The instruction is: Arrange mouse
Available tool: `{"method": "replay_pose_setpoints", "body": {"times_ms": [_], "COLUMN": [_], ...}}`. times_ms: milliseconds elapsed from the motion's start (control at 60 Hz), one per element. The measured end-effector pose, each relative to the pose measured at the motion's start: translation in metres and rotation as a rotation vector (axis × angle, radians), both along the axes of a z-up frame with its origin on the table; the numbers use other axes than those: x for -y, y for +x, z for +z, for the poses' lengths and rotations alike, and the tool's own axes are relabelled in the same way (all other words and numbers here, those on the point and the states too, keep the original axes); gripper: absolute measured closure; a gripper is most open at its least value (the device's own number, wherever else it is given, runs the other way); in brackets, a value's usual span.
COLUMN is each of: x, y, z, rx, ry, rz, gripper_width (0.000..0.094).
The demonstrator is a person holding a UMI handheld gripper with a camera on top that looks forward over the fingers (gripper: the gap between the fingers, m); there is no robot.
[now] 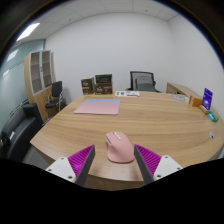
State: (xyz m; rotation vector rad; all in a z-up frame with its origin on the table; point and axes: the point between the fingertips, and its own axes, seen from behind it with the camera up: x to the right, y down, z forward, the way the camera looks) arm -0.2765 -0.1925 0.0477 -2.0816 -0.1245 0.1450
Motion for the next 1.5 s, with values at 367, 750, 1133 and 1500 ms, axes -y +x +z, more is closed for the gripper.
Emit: {"method": "replay_pose_setpoints", "body": {"times_ms": [367, 750, 1133, 1500], "x": [-0.064, -0.105, -0.108, -0.309], "y": [0.02, 0.022, 0.028, -0.079], "z": [-0.05, -0.054, -0.057, 0.03], "rx": [-0.058, -0.011, 0.038, 0.014], "ry": [-0.085, -0.063, -0.127, -0.036], "rz": [0.014, -0.007, -0.148, -0.181], "gripper_width": [0.0111, 0.0316, 0.0522, 0.0523]}}
